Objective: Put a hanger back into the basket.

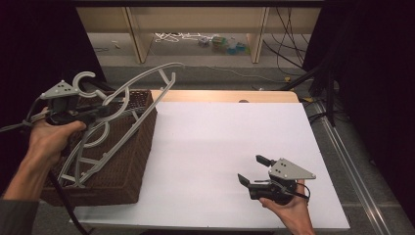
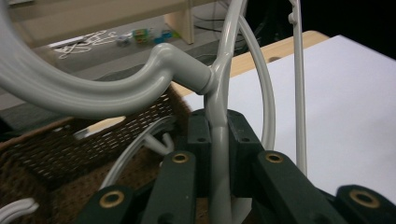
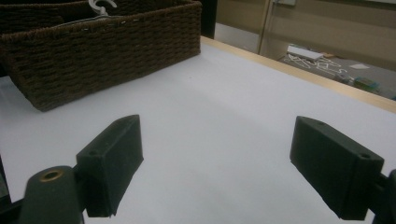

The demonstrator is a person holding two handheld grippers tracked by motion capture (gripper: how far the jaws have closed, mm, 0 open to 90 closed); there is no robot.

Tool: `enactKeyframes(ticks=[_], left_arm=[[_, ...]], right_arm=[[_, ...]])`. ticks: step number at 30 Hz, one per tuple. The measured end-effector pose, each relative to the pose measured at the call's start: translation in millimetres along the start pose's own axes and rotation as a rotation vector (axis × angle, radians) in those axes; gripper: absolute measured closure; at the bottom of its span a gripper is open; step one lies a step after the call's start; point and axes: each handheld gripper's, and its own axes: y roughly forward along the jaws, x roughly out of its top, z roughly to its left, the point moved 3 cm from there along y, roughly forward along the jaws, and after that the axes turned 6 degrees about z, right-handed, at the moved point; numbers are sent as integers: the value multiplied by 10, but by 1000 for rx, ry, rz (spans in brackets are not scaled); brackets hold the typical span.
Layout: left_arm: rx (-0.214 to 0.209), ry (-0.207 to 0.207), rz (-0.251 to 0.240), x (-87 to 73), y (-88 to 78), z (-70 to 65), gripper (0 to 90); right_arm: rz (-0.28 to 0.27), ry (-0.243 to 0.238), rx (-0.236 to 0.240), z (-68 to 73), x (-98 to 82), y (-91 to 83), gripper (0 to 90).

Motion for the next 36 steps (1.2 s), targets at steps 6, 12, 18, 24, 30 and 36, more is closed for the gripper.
enactKeyframes(ticks=[6, 12, 18, 24, 30, 36], left_arm=[[74, -12, 25, -102, 52, 215, 819], [109, -22, 27, -128, 100, 365, 819], [180, -1, 70, -186, 170, 513, 819], [210, -1, 86, -322, 221, 647, 819], [221, 14, 76, -434, 233, 729, 819], [222, 21, 80, -558, 240, 802, 819]], right_arm=[[0, -1, -1, -6, -10, 1, 180], [3, 11, 9, 18, -16, 14, 180], [3, -3, 4, 4, -19, 18, 180], [21, -5, 2, -3, -24, 7, 180], [11, -3, 5, 8, -25, 28, 182], [13, -2, 6, 8, -27, 36, 183]])
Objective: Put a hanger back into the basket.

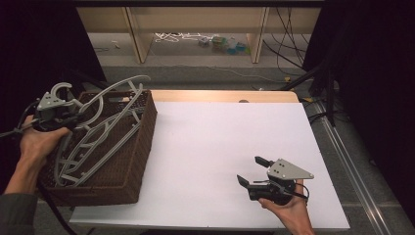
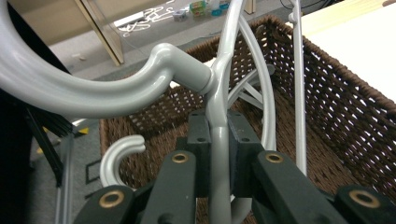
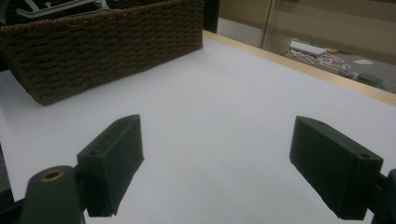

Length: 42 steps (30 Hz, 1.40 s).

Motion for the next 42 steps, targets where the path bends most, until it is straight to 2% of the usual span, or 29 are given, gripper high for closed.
enactKeyframes(ticks=[8, 11, 12, 13, 16, 17, 19, 29, 42], left_arm=[[-12, 10, 29, -180, 47, 16, 819], [-4, 9, 56, -262, 83, 20, 819], [-5, 26, 72, -282, 82, 36, 819], [-5, -1, 59, -297, 104, 30, 818], [-1, 17, 90, -329, 99, 74, 818], [-2, -10, 69, -334, 119, 58, 819], [-1, 17, 96, -351, 110, 75, 819], [7, 21, 159, -431, 262, 57, 819], [-3, 41, 212, -488, 458, -45, 816]], right_arm=[[2, 1, 5, 1, -1, 2, 183], [6, 0, 2, -5, -7, 4, 183], [9, 2, 3, -5, -6, 2, 183], [9, 3, 3, -4, -6, 3, 183], [5, 2, 3, -1, -10, 12, 183], [5, 4, 2, -2, -9, 12, 183], [10, 3, 5, -2, -8, 5, 183], [5, 1, 0, -6, -9, 9, 182], [11, -1, 5, -9, -15, 6, 181]])
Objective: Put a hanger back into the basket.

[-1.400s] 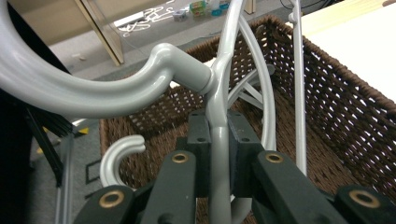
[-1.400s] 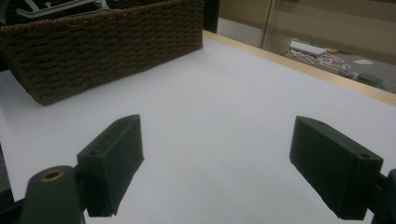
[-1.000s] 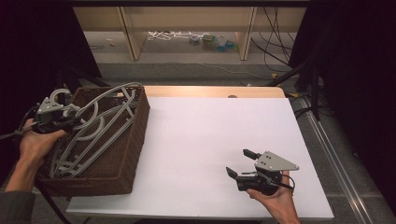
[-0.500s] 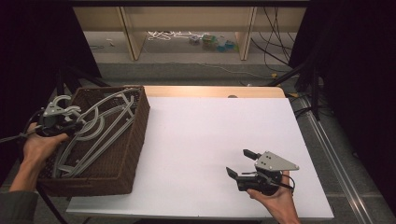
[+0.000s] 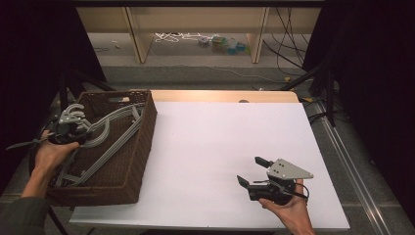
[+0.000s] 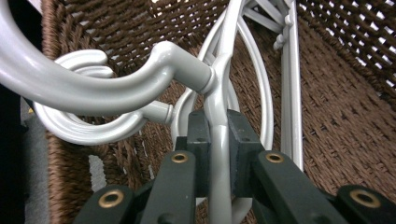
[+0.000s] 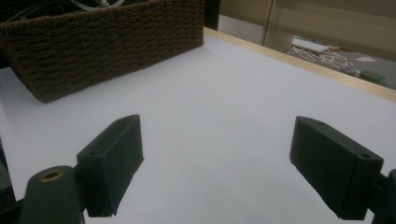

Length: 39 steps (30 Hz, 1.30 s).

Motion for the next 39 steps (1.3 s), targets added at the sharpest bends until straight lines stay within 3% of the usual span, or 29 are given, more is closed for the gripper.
enactKeyframes(ticks=[5, 9, 15, 19, 23, 28, 34, 35, 36, 39], left_arm=[[12, -2, 35, -28, 93, -21, 814], [14, -26, 53, -64, 91, 15, 778], [65, -98, 6, -63, -30, 77, 558], [84, -183, -49, -41, -136, 79, 428], [41, -233, -163, 3, -302, 3, 392], [-3, -261, -227, 64, -454, -113, 315], [-63, -236, -318, 157, -628, -417, 299], [-79, -233, -337, 171, -642, -470, 299], [-88, -229, -345, 179, -653, -508, 299], [-128, -222, -369, 206, -675, -659, 287]], right_arm=[[-5, 2, -2, 3, 1, 1, 181], [-4, 3, -1, -3, 0, 3, 181], [5, 0, 0, -3, -2, 3, 181], [5, 0, 0, 1, -6, 8, 179], [7, 0, 4, 2, -9, 3, 179], [3, 2, 6, 7, -9, 6, 174], [20, 0, -3, 12, -11, -4, 173], [-17, 3, 7, 15, -5, 27, 173], [-18, 4, 7, 14, -4, 27, 173], [20, 1, -4, 14, -12, -6, 173]])
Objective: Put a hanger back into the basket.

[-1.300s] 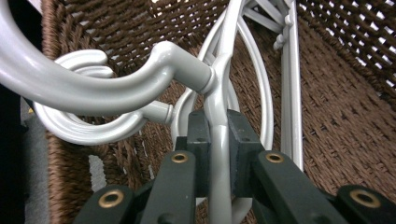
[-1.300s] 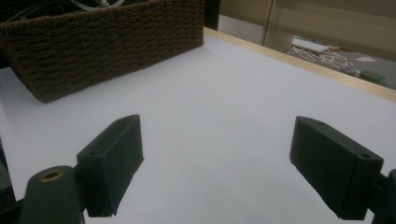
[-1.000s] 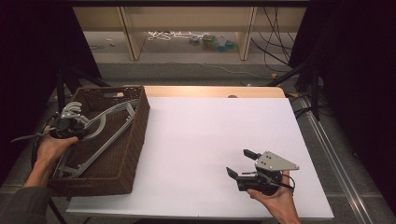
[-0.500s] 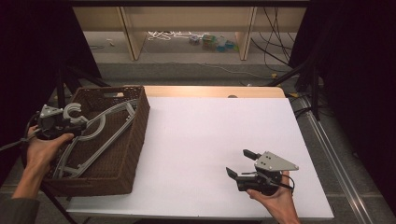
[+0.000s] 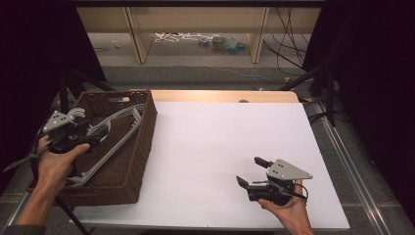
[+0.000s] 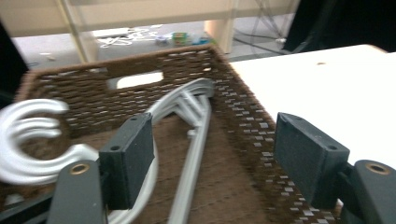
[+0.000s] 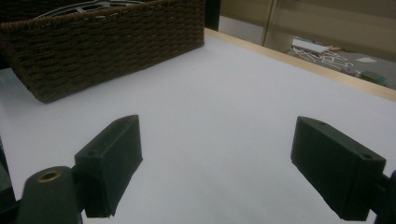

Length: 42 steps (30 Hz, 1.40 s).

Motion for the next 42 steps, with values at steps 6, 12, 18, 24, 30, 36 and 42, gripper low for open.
enactKeyframes(ticks=[6, 12, 18, 24, 30, 36, 42], left_arm=[[-81, 2, -59, -3, -28, -301, 264], [-145, 33, -82, -35, -22, -587, 216], [-192, 40, -99, -75, 9, -808, 171], [-228, 57, -101, -130, 12, -983, 163], [-279, 97, -122, -178, -17, -1236, 160], [-310, 119, -139, -236, -18, -1386, 160], [-328, 134, -145, -330, -32, -1471, 160]], right_arm=[[-2, 4, 3, 3, -1, 3, 172], [-28, 18, 10, 20, -3, 31, 162], [-33, 3, 9, 11, -1, 31, 162], [-34, 6, 13, 13, -4, 35, 162], [-35, 19, 19, 8, -21, 47, 162], [-37, 22, 26, 7, -15, 42, 162], [-41, 24, 20, 8, -19, 30, 162]])
